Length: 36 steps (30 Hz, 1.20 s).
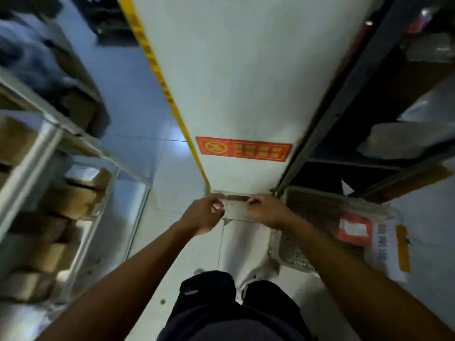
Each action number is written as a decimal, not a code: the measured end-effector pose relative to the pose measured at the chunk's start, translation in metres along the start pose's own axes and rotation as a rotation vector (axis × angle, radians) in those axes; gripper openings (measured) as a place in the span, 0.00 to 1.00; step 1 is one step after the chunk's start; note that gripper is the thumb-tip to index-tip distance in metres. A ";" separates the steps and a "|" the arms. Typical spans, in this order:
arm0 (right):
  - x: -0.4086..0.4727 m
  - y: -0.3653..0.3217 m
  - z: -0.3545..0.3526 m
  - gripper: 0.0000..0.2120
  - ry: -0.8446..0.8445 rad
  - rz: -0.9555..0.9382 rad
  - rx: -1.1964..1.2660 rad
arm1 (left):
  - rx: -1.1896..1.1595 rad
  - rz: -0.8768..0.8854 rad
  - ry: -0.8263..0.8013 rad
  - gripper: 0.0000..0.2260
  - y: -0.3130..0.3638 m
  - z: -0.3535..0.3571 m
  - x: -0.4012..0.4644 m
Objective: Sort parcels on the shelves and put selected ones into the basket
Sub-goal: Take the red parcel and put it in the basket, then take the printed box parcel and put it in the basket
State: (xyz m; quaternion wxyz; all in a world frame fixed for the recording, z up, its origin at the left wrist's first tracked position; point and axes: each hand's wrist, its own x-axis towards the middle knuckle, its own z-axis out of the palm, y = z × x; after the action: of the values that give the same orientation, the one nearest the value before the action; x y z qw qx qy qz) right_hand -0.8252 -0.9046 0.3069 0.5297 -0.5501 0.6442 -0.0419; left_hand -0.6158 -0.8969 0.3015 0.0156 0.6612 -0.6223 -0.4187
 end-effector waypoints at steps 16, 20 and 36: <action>-0.009 -0.244 0.351 0.20 -0.774 -0.448 -0.800 | -0.752 -0.783 0.723 0.07 -0.284 -0.033 -0.255; -0.023 -0.267 0.432 0.20 -0.913 -0.518 -0.894 | -0.891 -0.906 0.880 0.04 -0.318 -0.021 -0.304; 0.017 -0.166 0.773 0.10 -1.024 -0.587 -0.700 | -1.379 -0.978 1.364 0.12 -0.586 0.131 -0.319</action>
State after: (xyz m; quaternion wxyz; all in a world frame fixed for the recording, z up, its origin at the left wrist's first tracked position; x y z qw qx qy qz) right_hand -0.1488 -0.5737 0.0657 0.5253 -0.7911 0.1125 0.2926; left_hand -0.1766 -0.4333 0.0694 0.5576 0.7798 0.2174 -0.1835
